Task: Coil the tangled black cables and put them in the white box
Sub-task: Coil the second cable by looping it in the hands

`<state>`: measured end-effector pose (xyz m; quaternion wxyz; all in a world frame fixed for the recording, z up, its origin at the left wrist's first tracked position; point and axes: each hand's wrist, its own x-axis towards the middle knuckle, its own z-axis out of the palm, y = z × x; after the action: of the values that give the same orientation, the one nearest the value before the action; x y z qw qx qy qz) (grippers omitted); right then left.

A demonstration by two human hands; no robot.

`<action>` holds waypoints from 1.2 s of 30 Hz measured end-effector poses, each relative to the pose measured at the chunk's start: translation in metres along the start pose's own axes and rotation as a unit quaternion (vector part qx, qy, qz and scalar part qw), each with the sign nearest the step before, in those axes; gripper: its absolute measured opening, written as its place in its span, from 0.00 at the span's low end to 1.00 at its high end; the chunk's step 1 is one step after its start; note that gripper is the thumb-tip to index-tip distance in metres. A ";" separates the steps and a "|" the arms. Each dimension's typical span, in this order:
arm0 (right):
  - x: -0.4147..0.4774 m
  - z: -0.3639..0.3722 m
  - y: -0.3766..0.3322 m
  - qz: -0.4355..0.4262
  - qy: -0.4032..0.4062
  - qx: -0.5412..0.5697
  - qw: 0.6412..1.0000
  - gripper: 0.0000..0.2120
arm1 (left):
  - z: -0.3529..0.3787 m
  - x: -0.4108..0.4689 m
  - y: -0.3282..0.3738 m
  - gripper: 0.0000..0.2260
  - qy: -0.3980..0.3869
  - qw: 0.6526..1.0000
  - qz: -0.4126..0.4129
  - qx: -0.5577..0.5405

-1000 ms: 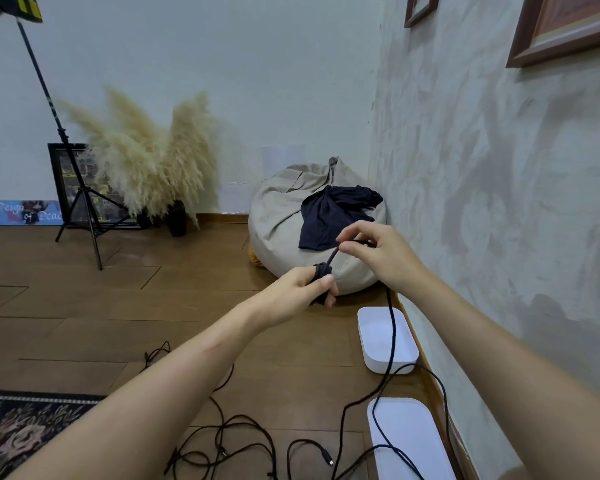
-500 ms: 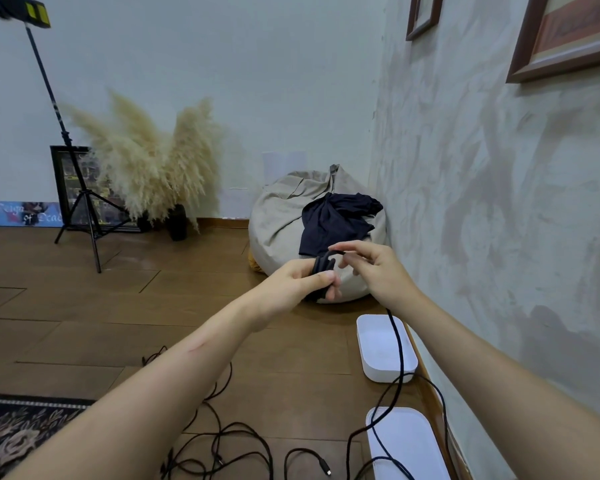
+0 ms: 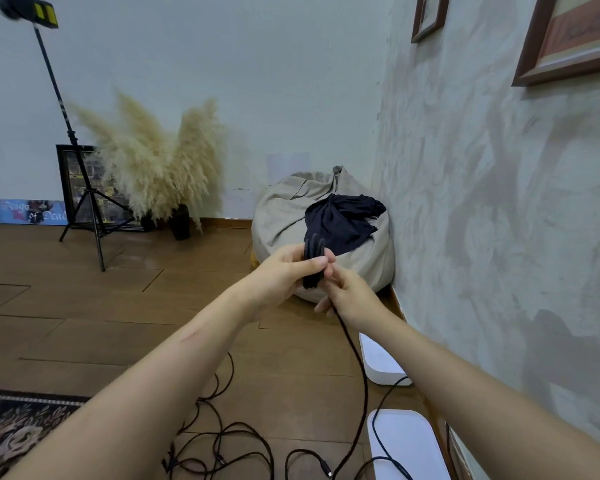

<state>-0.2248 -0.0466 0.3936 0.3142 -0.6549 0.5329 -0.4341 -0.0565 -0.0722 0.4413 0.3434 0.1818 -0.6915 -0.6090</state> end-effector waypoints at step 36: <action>-0.007 -0.062 -0.030 -0.119 0.088 -0.290 0.945 0.12 | 0.007 0.015 -0.044 0.23 0.019 0.979 -0.159 0.129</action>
<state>-0.2687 -0.0291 0.4450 0.0086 -0.7359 0.5793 -0.3506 -0.0790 -0.0860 0.4022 0.2294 0.3439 -0.7201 -0.5573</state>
